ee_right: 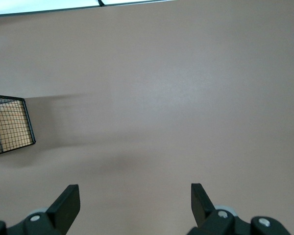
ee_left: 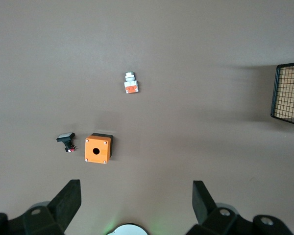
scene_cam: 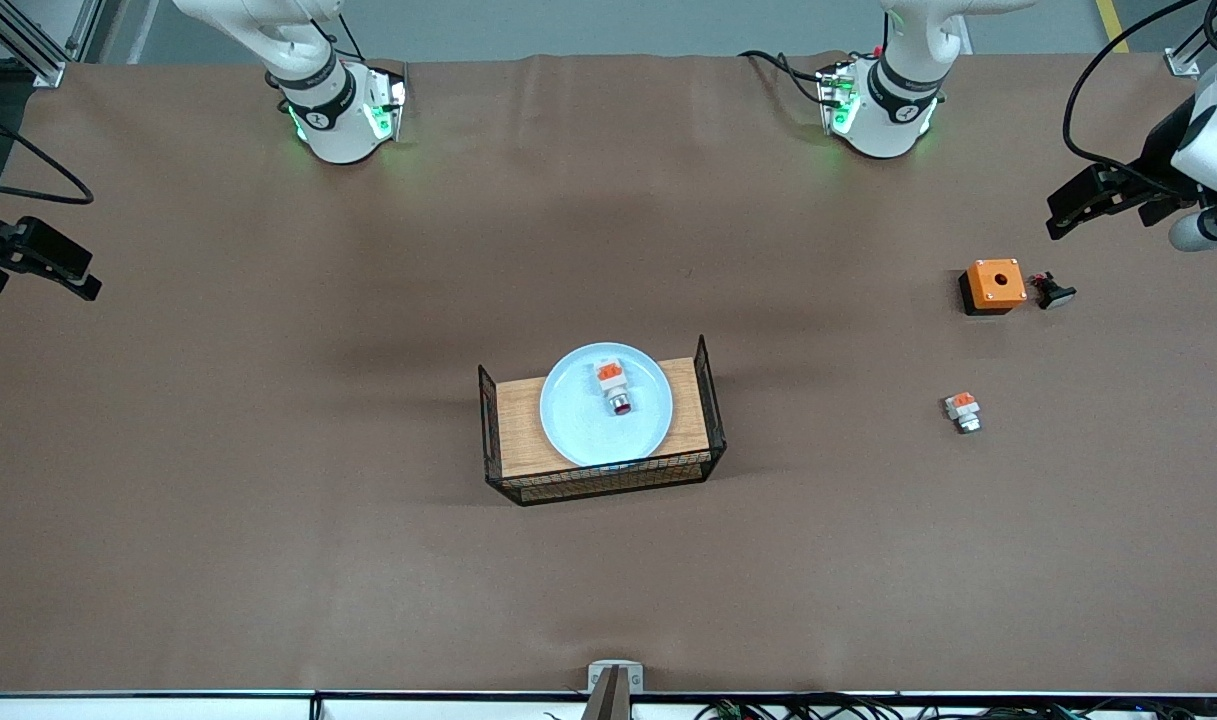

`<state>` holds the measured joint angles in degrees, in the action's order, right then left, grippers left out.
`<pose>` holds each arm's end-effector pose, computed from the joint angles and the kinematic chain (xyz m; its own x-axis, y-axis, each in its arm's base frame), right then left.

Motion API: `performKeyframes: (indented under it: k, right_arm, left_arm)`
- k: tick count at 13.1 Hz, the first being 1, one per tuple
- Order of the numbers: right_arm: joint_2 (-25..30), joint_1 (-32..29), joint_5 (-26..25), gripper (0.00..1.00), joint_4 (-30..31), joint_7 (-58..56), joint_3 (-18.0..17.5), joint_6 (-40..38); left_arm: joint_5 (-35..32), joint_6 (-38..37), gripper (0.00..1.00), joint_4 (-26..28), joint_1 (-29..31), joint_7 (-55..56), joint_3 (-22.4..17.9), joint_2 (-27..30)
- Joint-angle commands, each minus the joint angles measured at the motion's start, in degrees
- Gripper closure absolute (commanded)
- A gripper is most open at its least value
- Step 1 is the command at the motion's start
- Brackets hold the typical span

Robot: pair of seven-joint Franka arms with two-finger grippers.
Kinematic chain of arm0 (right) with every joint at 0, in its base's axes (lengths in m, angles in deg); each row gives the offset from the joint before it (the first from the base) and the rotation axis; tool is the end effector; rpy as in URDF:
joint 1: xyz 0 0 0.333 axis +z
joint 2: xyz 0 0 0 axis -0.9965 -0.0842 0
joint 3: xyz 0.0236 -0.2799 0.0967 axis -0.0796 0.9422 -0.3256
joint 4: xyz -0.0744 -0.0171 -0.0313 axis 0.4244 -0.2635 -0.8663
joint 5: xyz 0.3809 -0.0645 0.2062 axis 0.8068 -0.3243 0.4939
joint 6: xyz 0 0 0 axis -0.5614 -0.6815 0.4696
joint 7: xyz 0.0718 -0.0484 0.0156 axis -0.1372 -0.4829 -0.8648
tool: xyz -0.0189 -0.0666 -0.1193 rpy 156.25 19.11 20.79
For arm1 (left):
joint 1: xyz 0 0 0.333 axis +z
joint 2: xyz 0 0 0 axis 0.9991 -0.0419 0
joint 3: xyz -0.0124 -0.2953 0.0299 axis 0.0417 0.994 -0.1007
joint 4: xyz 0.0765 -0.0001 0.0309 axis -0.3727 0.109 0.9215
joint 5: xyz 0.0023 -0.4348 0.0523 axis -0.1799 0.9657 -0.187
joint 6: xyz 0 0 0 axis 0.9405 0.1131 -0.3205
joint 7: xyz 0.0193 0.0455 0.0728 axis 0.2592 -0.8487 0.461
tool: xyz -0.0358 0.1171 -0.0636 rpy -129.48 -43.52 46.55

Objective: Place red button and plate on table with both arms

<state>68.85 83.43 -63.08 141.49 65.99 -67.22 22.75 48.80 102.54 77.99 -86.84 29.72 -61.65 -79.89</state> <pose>0.6151 -0.0118 0.6111 0.9921 -0.0952 0.0821 -0.0961 -0.9953 0.0072 0.5652 -0.0511 0.5952 0.9928 0.1141 -0.0366 0.1122 -0.9924 -0.0496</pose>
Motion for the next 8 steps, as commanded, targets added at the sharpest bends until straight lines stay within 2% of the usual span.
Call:
performKeyframes:
  k: [1,3,6,8]
  right_arm:
    - [1.6,-0.5,1.1,0.00,1.5,-0.3,-0.2,0.3]
    - [1.6,-0.5,1.1,0.00,1.5,-0.3,-0.2,0.3]
    - [1.6,-0.4,1.1,0.00,1.5,0.2,-0.3,0.2]
    - [1.6,-0.3,1.1,0.00,1.5,0.4,-0.6,0.2]
  left_arm:
    - [0.2,0.1,0.00,-1.9,-0.2,-0.4,-0.1,-0.8]
    - [0.1,-0.1,0.00,-4.5,-0.4,-0.3,-0.1,-2.5]
    - [0.2,-0.3,0.00,-4.6,-0.6,-0.3,0.3,-3.2]
    - [0.8,-0.7,0.00,-3.9,-0.5,2.7,3.9,-3.3]
